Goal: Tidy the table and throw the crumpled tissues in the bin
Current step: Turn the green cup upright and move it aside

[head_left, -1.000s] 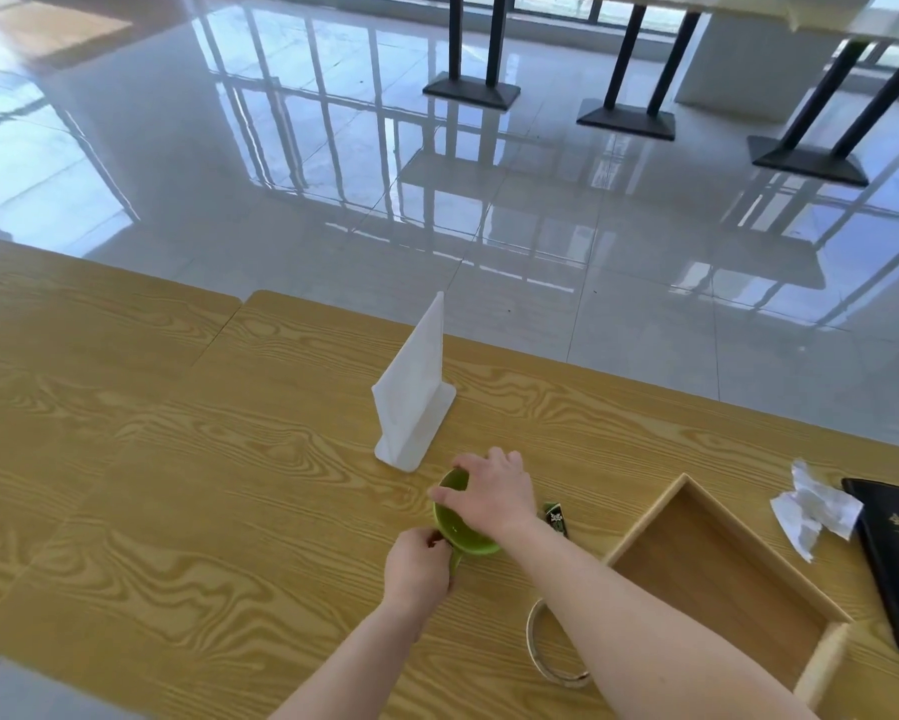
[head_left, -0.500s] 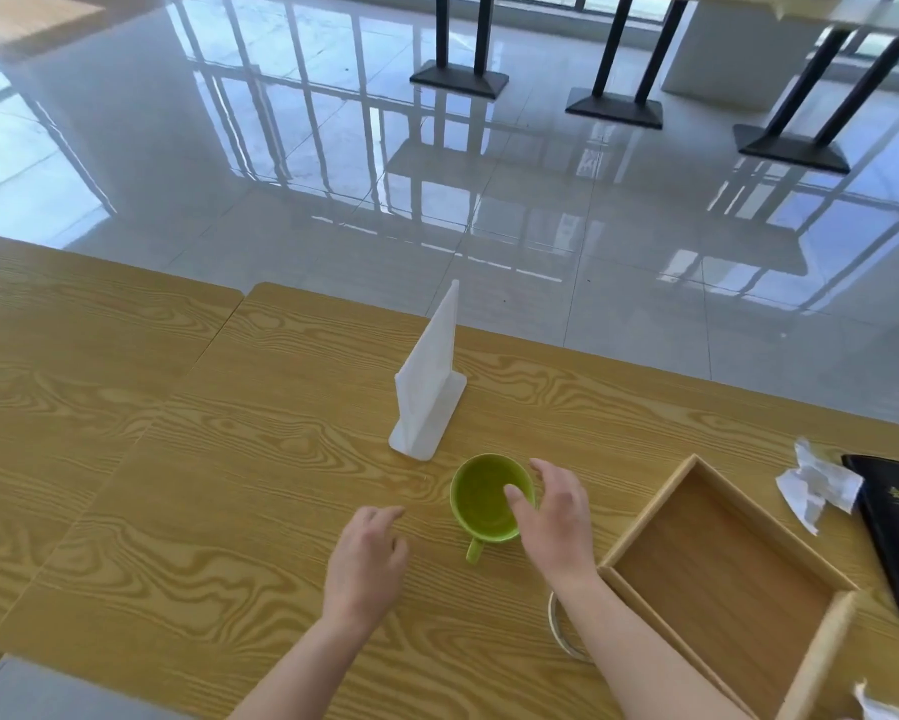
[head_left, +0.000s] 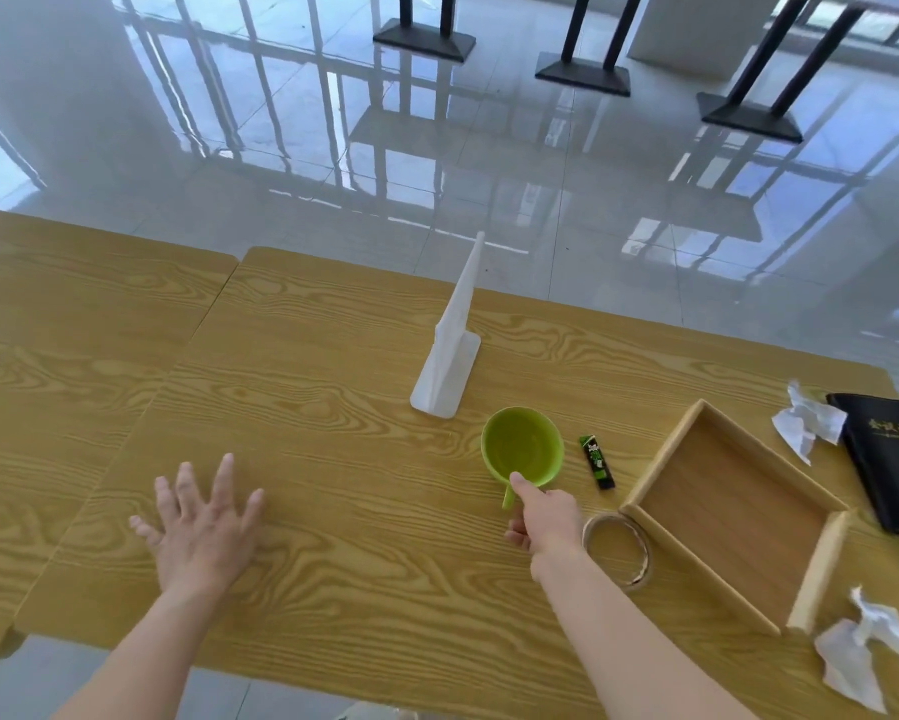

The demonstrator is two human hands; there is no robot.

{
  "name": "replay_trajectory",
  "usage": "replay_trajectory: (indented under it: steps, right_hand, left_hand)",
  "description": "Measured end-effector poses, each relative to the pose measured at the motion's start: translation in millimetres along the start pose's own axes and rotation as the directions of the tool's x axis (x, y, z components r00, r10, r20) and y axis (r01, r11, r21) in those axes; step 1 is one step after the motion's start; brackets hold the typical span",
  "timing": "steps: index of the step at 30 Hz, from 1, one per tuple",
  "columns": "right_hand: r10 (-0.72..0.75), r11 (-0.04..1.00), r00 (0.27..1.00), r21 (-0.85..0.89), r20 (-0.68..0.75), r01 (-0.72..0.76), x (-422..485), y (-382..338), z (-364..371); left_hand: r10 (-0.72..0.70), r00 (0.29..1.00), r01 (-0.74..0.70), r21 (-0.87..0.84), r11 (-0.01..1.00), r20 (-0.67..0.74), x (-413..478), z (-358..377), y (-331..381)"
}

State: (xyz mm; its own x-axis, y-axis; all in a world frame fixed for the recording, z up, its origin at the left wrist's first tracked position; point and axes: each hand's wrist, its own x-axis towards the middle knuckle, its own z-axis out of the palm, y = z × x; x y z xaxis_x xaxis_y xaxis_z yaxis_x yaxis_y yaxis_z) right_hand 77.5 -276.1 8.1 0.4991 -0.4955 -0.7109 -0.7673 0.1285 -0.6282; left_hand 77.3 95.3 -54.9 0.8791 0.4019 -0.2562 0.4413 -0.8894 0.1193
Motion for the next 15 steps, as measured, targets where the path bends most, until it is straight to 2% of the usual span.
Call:
replay_trajectory:
  steps: [3, 8, 15]
  right_hand:
    - [0.025, 0.996, 1.0, 0.082, -0.004, -0.025, 4, 1, 5]
    - [0.05, 0.99, 0.999, 0.135, -0.01, -0.048, 12, -4, 8]
    - [-0.083, 0.996, 0.997, -0.015, -0.007, 0.083, 16, -6, 15]
  left_hand:
    - [-0.045, 0.998, 0.044, 0.024, 0.999, 0.042, 4, 3, -24]
    - [-0.031, 0.999, 0.032, -0.025, 0.999, 0.03, 0, 8, -33]
    - [-0.042, 0.998, 0.042, 0.002, 0.999, -0.045, 2, 18, -34]
